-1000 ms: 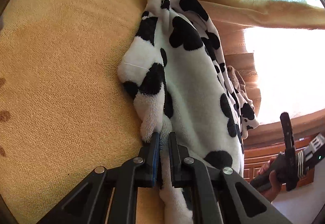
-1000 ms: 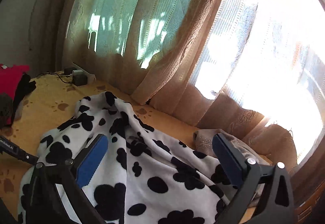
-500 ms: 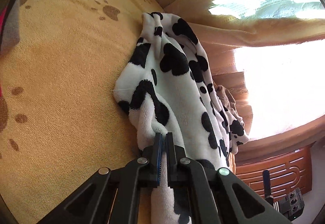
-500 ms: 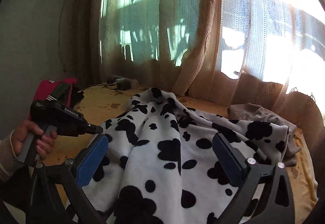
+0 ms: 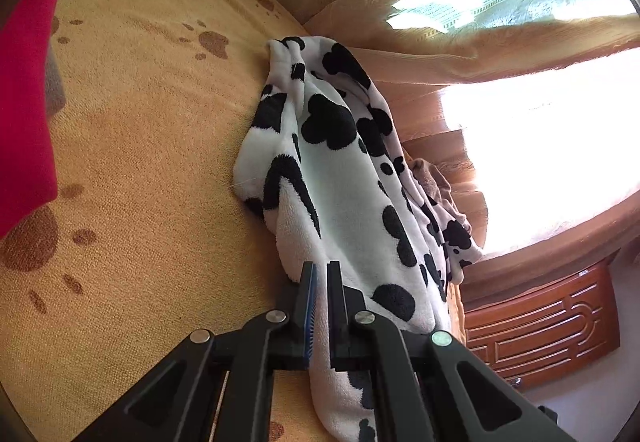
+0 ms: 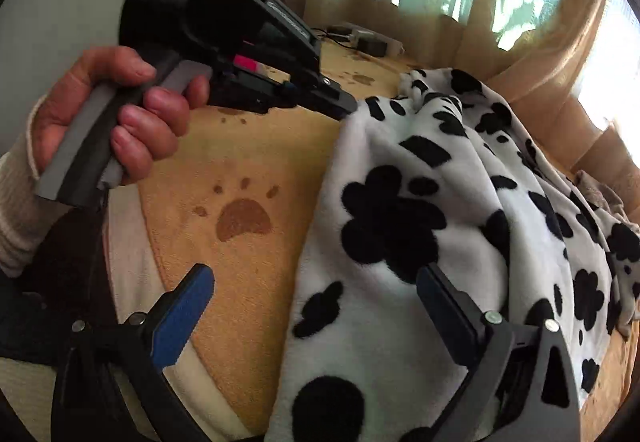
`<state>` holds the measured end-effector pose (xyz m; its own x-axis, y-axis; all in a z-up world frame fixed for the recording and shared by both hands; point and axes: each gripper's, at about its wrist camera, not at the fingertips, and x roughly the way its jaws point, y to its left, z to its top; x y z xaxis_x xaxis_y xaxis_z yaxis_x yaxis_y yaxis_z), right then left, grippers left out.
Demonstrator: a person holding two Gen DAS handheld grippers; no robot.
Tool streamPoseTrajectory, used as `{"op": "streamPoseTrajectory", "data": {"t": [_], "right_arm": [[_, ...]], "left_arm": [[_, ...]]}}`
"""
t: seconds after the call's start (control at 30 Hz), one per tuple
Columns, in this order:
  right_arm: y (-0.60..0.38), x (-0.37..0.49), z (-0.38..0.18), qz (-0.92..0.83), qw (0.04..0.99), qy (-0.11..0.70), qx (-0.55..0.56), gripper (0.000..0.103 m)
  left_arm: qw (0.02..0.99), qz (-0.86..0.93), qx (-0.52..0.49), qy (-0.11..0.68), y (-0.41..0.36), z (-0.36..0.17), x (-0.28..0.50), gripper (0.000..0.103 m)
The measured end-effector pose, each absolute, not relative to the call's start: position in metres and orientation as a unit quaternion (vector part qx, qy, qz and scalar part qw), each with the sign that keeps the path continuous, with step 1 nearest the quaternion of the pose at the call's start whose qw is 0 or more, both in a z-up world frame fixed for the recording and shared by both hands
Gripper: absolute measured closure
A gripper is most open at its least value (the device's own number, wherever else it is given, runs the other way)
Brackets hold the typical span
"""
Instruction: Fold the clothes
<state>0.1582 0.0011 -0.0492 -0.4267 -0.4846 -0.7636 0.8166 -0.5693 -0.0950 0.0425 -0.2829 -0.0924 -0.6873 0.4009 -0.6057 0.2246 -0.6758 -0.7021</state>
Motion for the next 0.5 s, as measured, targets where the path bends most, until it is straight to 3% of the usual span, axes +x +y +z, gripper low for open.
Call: {"op": "streamPoseTrajectory", "data": {"t": [0.07,0.17,0.27,0.4,0.5], "right_arm": [[0.009,0.146,-0.055,-0.818,0.372,0.229,0.374,0.008],[0.018,0.134,-0.065,-0.823,0.335,0.239,0.392,0.037],[0.023,0.133,-0.066,-0.826,0.327,0.243,0.390,0.047],[0.030,0.128,-0.062,-0.829,0.336,0.215,0.393,0.083],[0.039,0.124,-0.051,-0.832,0.348,0.170,0.397,0.086]], "left_arm": [[0.021,0.846,-0.400,-0.351,-0.279,-0.088,0.043,0.099],[-0.027,0.867,-0.410,-0.283,-0.272,-0.083,0.044,0.099],[-0.079,0.874,-0.421,-0.228,-0.266,-0.081,0.044,0.099],[-0.124,0.874,-0.431,-0.187,-0.263,-0.084,0.044,0.099],[-0.140,0.877,-0.429,-0.167,-0.261,-0.084,0.047,0.099]]}}
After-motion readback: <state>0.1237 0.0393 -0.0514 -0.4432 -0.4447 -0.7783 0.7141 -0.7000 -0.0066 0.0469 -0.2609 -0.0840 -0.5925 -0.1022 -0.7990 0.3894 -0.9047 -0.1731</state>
